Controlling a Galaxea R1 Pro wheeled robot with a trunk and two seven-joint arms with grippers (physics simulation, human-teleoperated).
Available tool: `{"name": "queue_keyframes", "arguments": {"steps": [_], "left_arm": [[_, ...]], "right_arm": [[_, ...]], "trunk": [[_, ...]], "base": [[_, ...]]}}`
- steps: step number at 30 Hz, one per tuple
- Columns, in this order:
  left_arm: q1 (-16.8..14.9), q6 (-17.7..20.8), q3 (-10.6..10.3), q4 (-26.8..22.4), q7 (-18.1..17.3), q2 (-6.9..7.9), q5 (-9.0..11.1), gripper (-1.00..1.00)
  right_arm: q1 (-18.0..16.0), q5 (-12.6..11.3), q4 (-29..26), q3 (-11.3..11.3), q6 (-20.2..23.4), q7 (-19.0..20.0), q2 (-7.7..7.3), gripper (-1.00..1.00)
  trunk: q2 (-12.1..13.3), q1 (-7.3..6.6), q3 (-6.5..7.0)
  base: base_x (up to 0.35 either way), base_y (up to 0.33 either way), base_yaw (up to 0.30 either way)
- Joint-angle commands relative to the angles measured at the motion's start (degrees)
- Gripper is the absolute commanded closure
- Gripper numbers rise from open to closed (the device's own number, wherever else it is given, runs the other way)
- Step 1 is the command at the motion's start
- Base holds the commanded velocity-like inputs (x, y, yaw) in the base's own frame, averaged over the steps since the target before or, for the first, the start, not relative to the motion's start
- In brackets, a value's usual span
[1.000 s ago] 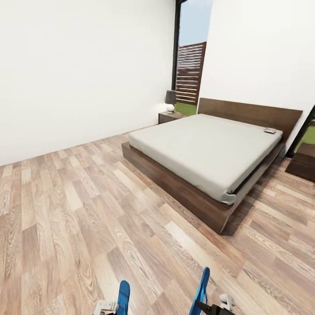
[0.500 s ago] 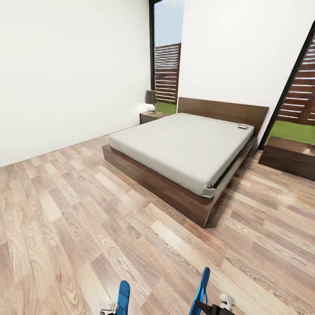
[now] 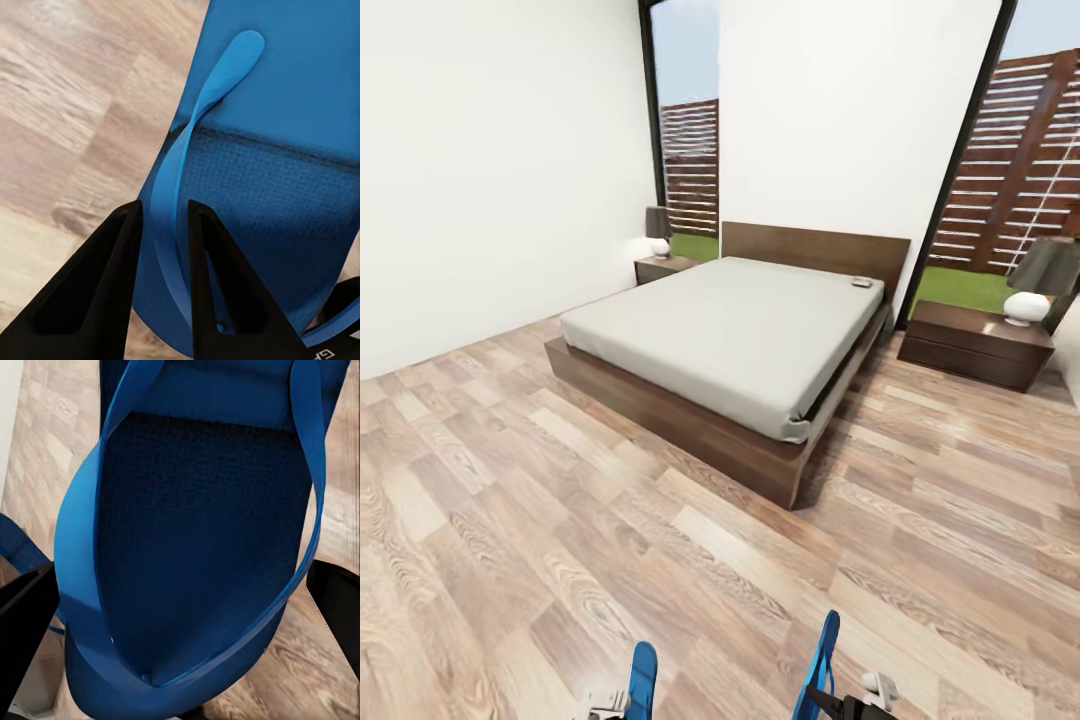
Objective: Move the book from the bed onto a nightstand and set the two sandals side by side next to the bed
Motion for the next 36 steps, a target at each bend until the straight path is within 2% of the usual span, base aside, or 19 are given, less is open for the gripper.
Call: {"name": "queue_keyframes", "arguments": {"steps": [1,36], "left_arm": [[-0.01,-0.34,0.45,0.03,0.02,0.02,-0.67,1.0],[0.0,-0.34,0.47,0.03,0.02,0.02,-0.67,1.0]], "right_arm": [[-0.11,0.06,0.26,-0.09,-0.39,0.16,0.0,1.0],[-0.11,0.06,0.26,-0.07,-0.39,0.15,0.0,1.0]], "trunk": [[-0.02,-0.01,-0.05],[-0.02,-0.01,-0.05]], "base": [[0.0,0.0,-0.283],[0.0,0.0,-0.283]]}}
